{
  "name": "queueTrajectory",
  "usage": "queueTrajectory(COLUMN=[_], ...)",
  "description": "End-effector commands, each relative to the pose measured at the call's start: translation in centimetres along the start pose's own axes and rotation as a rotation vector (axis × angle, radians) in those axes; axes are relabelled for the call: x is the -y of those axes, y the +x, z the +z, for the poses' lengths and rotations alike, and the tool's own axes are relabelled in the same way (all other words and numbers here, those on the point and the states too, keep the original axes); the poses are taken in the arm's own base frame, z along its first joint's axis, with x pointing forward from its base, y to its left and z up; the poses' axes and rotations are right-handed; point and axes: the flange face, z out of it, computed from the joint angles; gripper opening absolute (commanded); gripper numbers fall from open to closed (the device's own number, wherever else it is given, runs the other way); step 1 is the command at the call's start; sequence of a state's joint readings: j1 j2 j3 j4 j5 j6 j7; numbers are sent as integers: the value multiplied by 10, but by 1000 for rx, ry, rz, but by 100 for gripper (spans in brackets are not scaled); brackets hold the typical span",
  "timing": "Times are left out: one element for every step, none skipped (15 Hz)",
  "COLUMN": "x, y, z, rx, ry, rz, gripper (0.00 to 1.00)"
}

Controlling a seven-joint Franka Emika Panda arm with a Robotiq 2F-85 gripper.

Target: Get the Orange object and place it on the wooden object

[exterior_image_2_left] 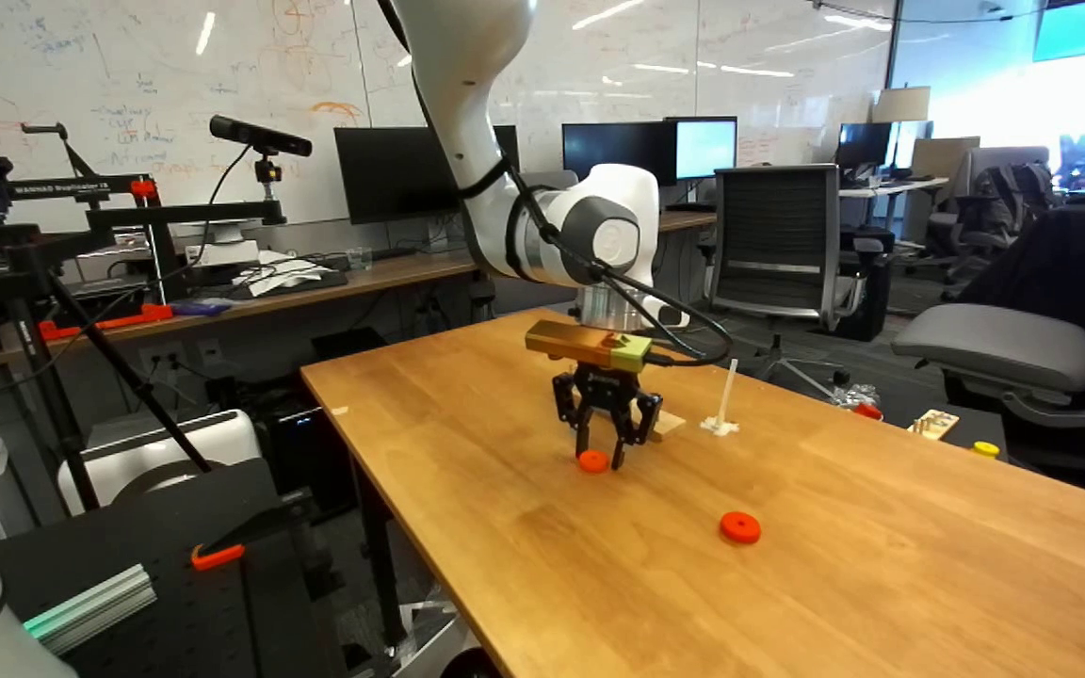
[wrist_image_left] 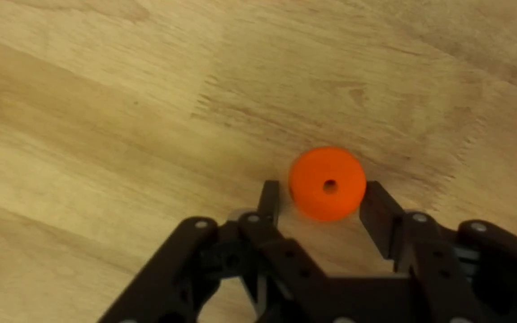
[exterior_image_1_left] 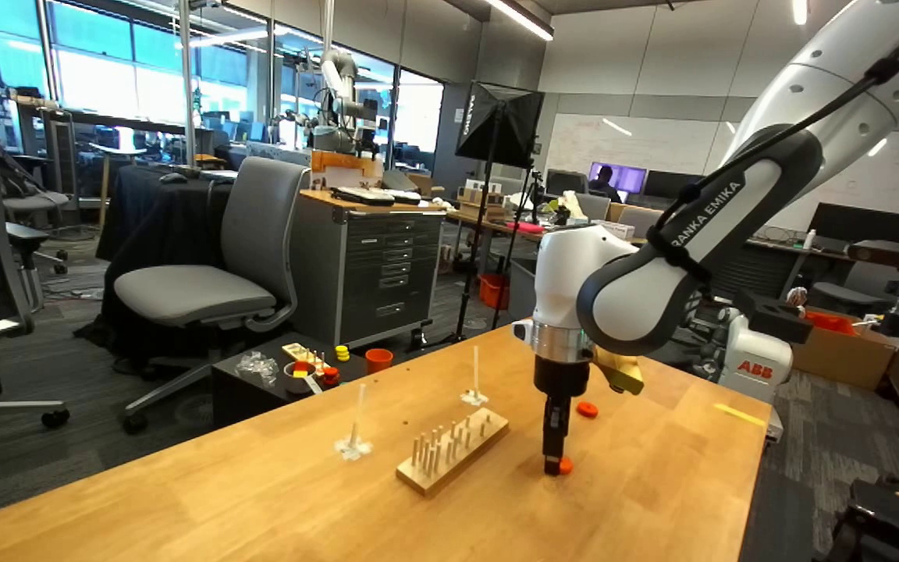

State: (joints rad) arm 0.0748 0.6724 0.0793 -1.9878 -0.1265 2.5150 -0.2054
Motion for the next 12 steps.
queueTrajectory(x=[-6, -7, -9, -11, -13, -15, -16, -16, -17, -17, -17, -18], y=[-6, -6, -7, -8, -8, -8, -8, -9, -9, -8, -8, -8], z=[-11, -14, -14, -13, -14, -14, -15, -16, -17, -19, -21, -22], rx=[-21, -16, -12, -6, -10, -9, -16, -13, -15, -13, -15, -13], ry=[13, 22, 21, 24, 20, 19, 19, 26, 29, 36, 38, 48], rz=[16, 18, 22, 27, 27, 32, 35, 35, 39, 43, 45, 49], gripper=[20, 17, 17, 67, 68, 23, 30, 30, 23, 16, 16, 16])
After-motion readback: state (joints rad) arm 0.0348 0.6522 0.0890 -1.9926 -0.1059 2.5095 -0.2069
